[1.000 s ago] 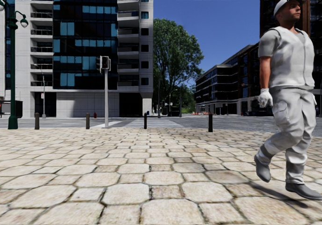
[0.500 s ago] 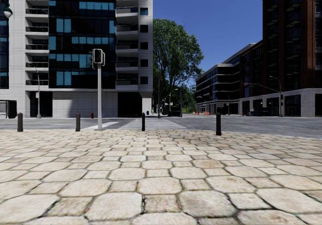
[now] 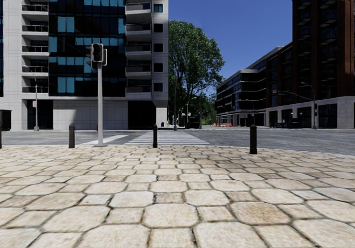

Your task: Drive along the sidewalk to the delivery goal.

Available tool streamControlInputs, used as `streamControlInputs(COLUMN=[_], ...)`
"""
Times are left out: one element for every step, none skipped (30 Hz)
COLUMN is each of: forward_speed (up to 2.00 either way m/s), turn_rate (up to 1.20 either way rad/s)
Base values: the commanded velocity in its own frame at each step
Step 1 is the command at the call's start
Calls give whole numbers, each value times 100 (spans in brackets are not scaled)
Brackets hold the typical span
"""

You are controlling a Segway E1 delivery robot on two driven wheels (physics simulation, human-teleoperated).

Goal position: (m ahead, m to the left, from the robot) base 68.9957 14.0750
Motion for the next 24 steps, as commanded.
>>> streamControlInputs(forward_speed=[200, 200, 200, 200, 200, 200, 200, 200, 200, 200, 200, 200, 200, 200, 200, 200, 200, 200, 200, 200, 200, 200, 200, 200], turn_rate=[0, 0, 0, 0, 0, 0, 0, 0, -6, -6, -12, -14, -15, -15, -16, -17, -17, -17, -17, -17, -17, -17, -17, -17])
